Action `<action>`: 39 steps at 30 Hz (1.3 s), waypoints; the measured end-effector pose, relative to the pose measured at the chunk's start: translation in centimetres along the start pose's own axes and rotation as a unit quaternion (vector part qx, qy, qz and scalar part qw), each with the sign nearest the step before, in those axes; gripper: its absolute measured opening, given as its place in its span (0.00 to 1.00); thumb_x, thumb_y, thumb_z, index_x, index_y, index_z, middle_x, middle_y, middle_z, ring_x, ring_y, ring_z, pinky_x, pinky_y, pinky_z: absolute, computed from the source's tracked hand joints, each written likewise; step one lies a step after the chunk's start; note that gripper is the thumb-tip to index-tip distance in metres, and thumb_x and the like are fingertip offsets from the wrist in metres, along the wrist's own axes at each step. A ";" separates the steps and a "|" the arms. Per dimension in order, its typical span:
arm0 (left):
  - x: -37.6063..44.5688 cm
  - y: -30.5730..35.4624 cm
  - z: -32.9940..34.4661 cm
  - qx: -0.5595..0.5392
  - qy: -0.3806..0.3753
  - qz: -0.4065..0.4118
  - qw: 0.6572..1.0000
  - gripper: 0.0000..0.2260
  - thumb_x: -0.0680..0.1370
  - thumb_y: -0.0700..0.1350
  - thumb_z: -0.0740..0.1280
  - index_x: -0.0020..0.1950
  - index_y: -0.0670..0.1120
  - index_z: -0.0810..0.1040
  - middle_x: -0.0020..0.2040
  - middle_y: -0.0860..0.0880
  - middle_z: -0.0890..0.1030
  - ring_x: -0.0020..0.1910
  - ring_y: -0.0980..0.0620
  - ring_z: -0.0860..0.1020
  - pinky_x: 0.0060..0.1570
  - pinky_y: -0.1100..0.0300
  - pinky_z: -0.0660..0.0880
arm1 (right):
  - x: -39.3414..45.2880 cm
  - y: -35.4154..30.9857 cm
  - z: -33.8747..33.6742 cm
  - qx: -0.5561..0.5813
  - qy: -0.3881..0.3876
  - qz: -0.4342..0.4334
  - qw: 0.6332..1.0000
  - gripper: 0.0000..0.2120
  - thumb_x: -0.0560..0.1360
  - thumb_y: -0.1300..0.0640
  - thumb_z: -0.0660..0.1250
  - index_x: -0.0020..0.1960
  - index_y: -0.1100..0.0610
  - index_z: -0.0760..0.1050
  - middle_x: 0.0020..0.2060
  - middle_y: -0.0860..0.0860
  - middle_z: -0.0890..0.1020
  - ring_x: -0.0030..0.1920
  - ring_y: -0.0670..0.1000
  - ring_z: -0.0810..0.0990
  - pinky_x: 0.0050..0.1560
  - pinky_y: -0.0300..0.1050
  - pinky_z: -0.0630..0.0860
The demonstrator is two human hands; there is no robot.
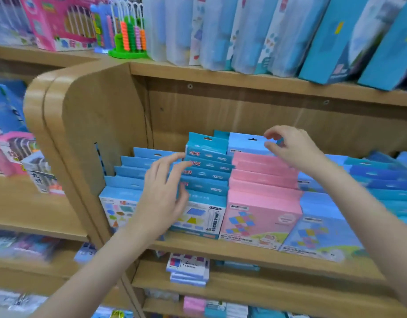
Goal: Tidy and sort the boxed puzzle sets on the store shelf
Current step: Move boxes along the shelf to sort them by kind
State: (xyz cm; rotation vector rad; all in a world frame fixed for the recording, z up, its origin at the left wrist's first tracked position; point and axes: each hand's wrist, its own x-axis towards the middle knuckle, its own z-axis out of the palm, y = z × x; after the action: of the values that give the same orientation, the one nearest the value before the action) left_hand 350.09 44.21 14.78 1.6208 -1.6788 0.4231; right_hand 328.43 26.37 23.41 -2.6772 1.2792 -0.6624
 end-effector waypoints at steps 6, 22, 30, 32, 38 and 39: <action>5.5 3.0 4.7 0.057 -0.035 -0.062 0.996 0.18 0.73 0.50 0.54 0.58 0.48 0.76 0.63 0.46 0.72 0.60 0.46 0.64 0.55 0.47 0.64 | 6.1 6.0 1.5 -0.109 -0.127 -0.012 0.986 0.19 0.75 0.58 0.64 0.64 0.63 0.68 0.61 0.61 0.74 0.61 0.60 0.72 0.60 0.52 0.70; 7.5 5.3 8.1 0.034 -0.140 -0.125 0.982 0.26 0.70 0.64 0.46 0.57 0.62 0.77 0.62 0.59 0.74 0.66 0.49 0.64 0.66 0.43 0.54 | 4.2 5.8 -0.8 -0.278 0.191 -0.129 0.932 0.10 0.61 0.67 0.73 0.38 0.62 0.74 0.39 0.58 0.75 0.40 0.61 0.73 0.31 0.46 0.63; 7.1 5.3 8.0 0.026 -0.134 -0.103 0.985 0.25 0.71 0.61 0.47 0.56 0.59 0.79 0.59 0.57 0.76 0.63 0.48 0.69 0.63 0.43 0.58 | 0.7 6.8 -2.7 -0.235 0.285 -0.133 0.920 0.07 0.64 0.61 0.71 0.38 0.60 0.74 0.33 0.56 0.75 0.36 0.57 0.68 0.33 0.49 0.66; 7.1 5.4 7.8 0.023 -0.135 -0.088 0.987 0.26 0.71 0.60 0.47 0.57 0.56 0.79 0.59 0.55 0.77 0.63 0.47 0.70 0.64 0.43 0.58 | 0.2 6.6 -4.0 -0.198 0.370 -0.123 0.899 0.06 0.74 0.60 0.63 0.41 0.61 0.74 0.36 0.57 0.76 0.37 0.58 0.69 0.36 0.51 0.67; 7.7 7.1 6.9 -0.036 -0.078 0.001 0.996 0.21 0.73 0.54 0.53 0.58 0.50 0.77 0.56 0.52 0.78 0.59 0.55 0.70 0.65 0.45 0.57 | -2.1 6.3 -9.6 -0.115 0.447 -0.120 0.879 0.08 0.77 0.61 0.59 0.46 0.63 0.75 0.41 0.60 0.76 0.43 0.58 0.68 0.44 0.54 0.66; 7.8 7.7 6.8 -0.050 -0.084 0.024 0.995 0.20 0.73 0.54 0.54 0.59 0.50 0.77 0.57 0.52 0.78 0.59 0.57 0.69 0.65 0.45 0.57 | -2.9 6.4 -10.4 -0.093 0.444 -0.115 0.884 0.07 0.77 0.62 0.59 0.47 0.64 0.75 0.42 0.61 0.76 0.44 0.58 0.69 0.45 0.53 0.66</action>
State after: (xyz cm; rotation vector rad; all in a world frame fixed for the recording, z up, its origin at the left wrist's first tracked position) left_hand 341.45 35.06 17.72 1.5815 -1.8352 0.2268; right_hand 317.83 25.46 30.09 -2.7616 1.1772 -2.0658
